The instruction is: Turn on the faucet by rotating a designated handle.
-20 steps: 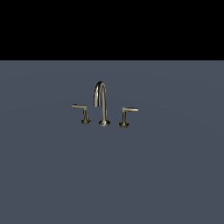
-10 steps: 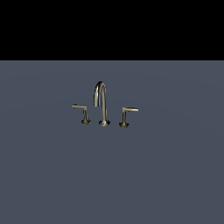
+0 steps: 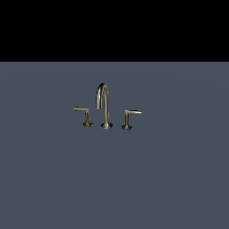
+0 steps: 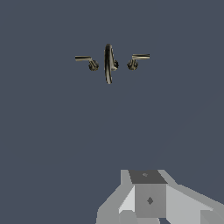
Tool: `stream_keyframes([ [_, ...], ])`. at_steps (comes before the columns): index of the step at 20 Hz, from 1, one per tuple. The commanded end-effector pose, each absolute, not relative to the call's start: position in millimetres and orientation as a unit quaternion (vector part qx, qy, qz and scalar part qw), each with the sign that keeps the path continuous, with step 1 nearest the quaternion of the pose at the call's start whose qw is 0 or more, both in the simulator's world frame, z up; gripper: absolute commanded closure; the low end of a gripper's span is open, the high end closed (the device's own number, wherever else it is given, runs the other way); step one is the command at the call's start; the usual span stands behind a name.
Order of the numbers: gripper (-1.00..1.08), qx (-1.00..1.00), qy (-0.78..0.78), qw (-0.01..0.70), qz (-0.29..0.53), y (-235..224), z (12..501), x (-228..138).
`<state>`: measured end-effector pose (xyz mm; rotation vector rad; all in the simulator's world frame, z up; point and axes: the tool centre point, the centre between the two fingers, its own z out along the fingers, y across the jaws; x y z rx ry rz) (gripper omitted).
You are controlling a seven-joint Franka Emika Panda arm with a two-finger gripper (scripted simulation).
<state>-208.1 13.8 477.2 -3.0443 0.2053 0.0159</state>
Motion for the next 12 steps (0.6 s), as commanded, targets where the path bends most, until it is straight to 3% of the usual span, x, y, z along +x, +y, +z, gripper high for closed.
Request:
stream_keyframes([
  [1,1.08,-0.995,0.087,0.055,0.010,17.4,473.4,-195.2],
  [12,1.08,-0.970,0.219,0.098,0.044,41.1,438.4,-115.8],
])
